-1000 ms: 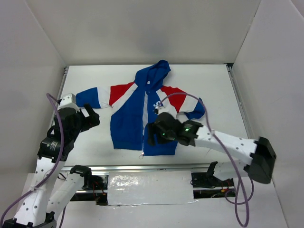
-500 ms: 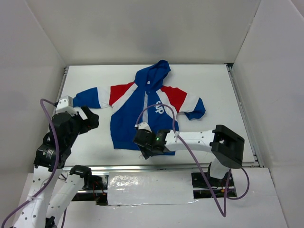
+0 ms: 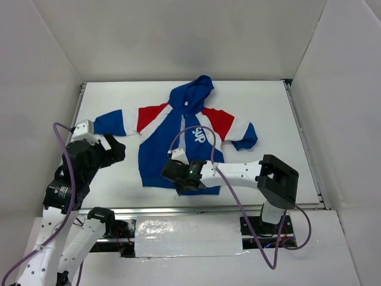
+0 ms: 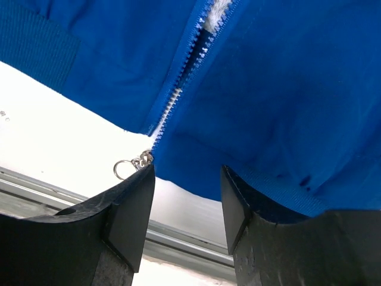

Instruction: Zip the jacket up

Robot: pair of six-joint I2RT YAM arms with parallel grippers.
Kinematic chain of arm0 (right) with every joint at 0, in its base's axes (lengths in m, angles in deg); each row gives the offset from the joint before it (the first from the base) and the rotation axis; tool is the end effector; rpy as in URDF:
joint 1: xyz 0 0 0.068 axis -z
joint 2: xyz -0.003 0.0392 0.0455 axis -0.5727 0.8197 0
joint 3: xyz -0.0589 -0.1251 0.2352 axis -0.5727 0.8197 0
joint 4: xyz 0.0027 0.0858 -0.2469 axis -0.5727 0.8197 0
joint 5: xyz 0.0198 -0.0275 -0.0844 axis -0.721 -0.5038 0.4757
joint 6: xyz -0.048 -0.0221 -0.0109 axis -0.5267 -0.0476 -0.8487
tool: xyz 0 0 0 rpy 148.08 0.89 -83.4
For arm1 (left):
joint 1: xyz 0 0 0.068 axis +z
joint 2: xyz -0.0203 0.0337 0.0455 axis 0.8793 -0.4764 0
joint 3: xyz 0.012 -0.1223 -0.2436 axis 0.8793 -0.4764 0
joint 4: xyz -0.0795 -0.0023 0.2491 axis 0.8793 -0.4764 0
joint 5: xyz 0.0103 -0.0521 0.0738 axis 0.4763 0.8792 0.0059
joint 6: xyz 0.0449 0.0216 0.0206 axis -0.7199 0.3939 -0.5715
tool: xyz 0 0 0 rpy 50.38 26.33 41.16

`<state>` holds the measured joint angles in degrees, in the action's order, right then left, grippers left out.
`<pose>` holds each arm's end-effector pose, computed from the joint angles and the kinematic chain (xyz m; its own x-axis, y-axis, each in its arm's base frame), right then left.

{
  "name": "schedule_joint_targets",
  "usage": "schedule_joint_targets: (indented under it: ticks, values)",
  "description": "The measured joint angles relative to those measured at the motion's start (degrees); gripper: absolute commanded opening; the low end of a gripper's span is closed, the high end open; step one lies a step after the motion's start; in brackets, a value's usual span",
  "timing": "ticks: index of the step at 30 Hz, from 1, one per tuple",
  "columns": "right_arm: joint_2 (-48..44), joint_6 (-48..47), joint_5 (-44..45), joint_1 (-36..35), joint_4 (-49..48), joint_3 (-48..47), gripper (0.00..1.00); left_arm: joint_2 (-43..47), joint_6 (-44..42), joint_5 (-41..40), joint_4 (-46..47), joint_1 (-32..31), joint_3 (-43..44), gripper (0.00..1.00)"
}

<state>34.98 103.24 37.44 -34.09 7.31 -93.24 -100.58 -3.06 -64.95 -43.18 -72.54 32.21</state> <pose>0.1323 0.3076 0.1900 -0.7566 -0.4009 -0.5166 -0.4441 0.8949 -0.0440 0.1168 -0.0164 0.3477 -0.3234 -0.4401 -0.8377 -0.1503 0.8979 -0.4137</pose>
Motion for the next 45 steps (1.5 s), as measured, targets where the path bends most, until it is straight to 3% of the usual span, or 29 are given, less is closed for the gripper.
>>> schedule_joint_targets:
  ticks: [45]
  values:
    - [4.11, 3.48, 0.11, -2.34, -1.73, 1.77, 0.51, -1.01, -1.14, 2.27, 0.87, -0.7, -0.02, 1.0]
